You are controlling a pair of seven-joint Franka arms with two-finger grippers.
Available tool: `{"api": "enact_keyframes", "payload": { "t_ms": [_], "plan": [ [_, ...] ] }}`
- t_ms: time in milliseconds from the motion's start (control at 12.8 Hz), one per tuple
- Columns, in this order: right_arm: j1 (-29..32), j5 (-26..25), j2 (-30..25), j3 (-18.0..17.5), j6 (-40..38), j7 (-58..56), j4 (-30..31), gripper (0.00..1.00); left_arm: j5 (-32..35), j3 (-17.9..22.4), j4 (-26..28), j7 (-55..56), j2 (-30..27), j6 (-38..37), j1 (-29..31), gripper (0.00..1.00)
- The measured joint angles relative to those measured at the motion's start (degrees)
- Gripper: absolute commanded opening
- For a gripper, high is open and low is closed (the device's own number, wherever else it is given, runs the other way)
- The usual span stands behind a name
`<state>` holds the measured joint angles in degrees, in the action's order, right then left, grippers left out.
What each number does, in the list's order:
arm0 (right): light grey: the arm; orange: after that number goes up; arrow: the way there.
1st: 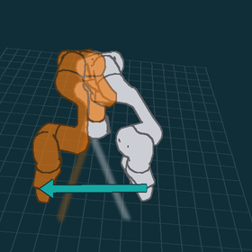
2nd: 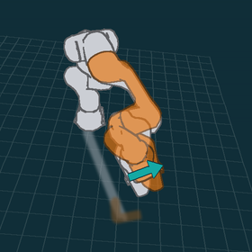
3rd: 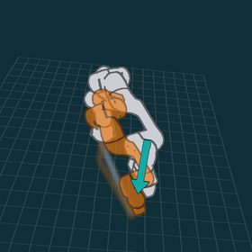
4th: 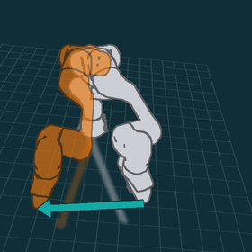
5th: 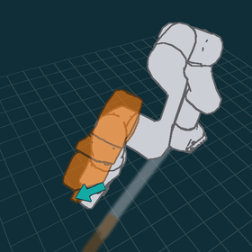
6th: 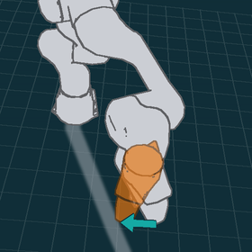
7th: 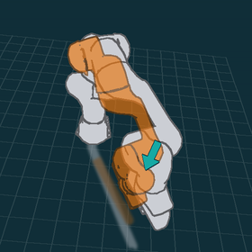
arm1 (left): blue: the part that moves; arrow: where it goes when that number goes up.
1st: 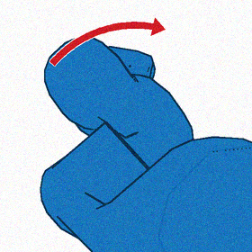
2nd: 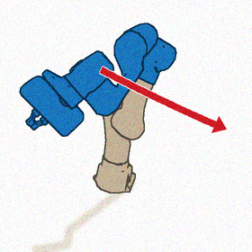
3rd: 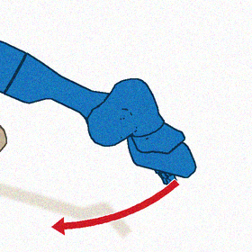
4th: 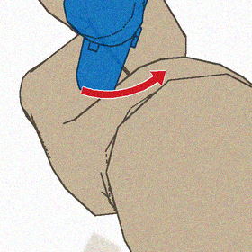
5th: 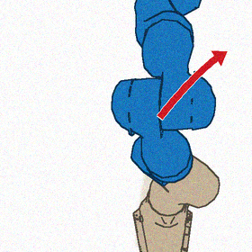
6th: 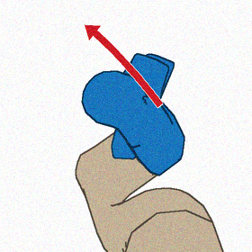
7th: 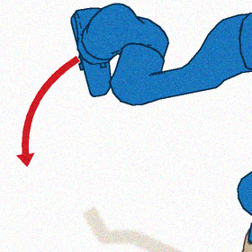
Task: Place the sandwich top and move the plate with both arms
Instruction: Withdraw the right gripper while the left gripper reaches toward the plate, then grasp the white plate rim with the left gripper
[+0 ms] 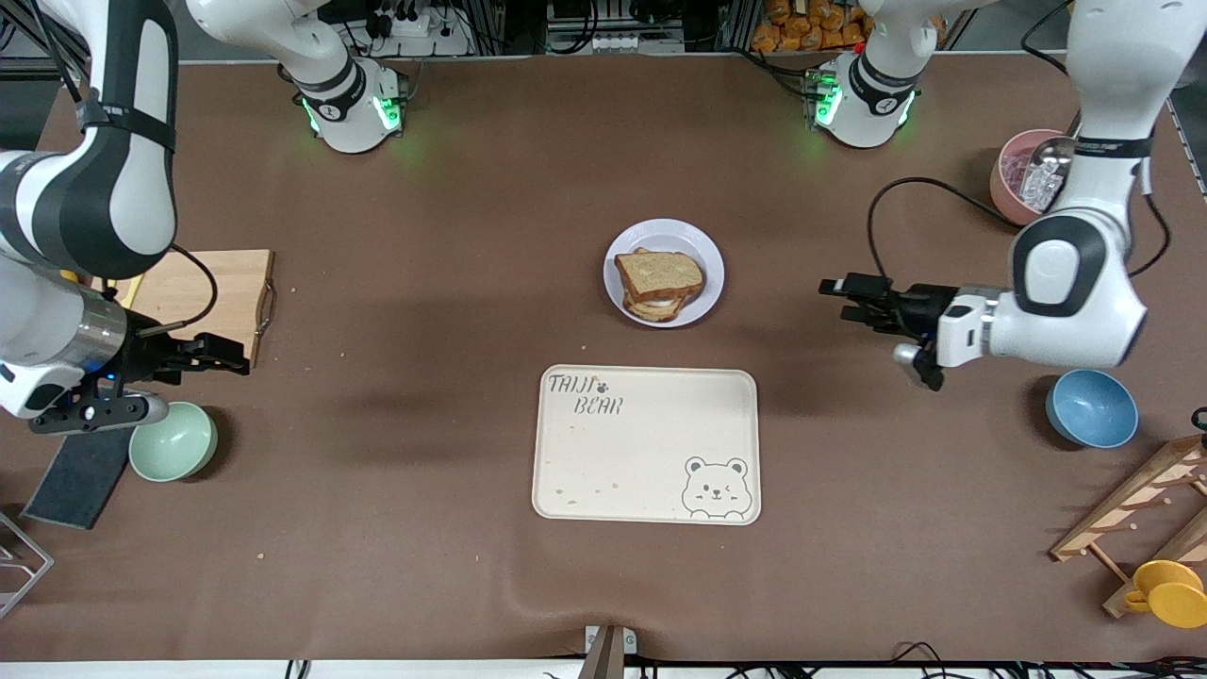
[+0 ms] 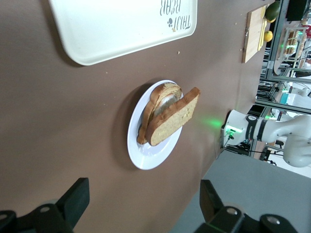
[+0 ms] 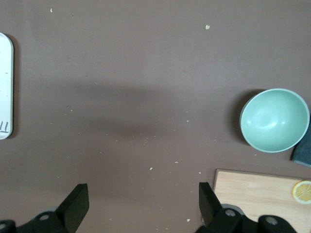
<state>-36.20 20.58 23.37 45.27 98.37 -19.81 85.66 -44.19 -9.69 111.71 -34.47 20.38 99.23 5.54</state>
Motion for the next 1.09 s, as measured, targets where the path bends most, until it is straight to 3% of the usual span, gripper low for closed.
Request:
{"api": "enact_keyframes", "payload": {
  "t_ms": [391,547,703,1094],
  "plan": [
    [6.03,0.43,-0.05,-0.60,-0.23,-12.05,-1.94,1.00,-4.84,-0.50,5.88,-0.54,0.31,6.87,-5.22,1.00],
    [7.94,0.33,-0.43,-5.17,-0.64,-9.24,-2.58,1.00,-7.18,-1.14,8.23,-2.72,0.31,9.26,-5.58,1.00],
    [12.94,-1.49,-1.34,-13.28,-2.00,-2.70,-3.59,1.00,-11.00,-1.51,11.41,-8.02,0.32,11.13,-5.58,1.00],
    [33.55,-12.25,-7.94,-42.46,-6.71,16.07,-4.22,1.00,-21.95,-1.75,17.03,-17.18,0.78,15.94,-7.60,1.00]
  ]
}}
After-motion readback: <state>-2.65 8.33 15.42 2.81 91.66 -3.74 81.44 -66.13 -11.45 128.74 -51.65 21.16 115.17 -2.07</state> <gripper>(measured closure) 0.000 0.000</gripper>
